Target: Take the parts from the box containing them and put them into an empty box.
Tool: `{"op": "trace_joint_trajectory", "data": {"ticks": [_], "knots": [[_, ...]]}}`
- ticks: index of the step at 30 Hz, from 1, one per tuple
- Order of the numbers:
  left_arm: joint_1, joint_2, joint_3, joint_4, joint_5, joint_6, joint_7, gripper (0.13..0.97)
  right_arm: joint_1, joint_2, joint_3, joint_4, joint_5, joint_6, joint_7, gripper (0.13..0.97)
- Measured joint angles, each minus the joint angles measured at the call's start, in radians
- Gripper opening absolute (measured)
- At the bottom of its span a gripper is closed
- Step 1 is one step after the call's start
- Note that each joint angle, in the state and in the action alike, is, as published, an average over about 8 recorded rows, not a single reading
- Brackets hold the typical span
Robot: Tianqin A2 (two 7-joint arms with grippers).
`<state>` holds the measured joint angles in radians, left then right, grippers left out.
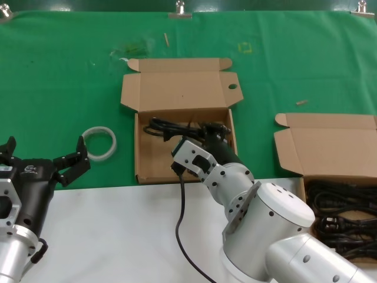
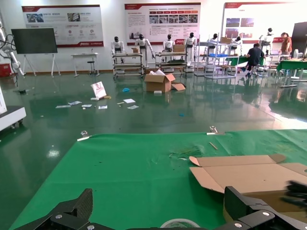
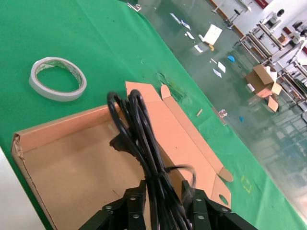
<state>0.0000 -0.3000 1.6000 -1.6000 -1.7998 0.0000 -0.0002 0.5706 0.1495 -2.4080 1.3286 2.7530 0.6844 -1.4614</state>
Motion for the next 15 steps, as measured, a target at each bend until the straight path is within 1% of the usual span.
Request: {"op": "trace_joint_trajectory", "data": {"ticks": [8, 9, 15], "knots": [[0.0, 0.0, 0.0, 0.0, 0.0, 0.0, 0.0, 0.966, 0.0, 0.0, 0.0, 0.0, 0.0, 0.0, 0.0, 0.35], [0.0, 0.0, 0.0, 0.0, 0.0, 0.0, 0.0, 0.966, 0.0, 0.0, 0.0, 0.0, 0.0, 0.0, 0.0, 0.35], [0.0, 0.0, 0.0, 0.0, 0.0, 0.0, 0.0, 0.966, -0.005, 0.0, 0.008, 0.002, -0.009, -0.006, 0.013, 0.47]]}}
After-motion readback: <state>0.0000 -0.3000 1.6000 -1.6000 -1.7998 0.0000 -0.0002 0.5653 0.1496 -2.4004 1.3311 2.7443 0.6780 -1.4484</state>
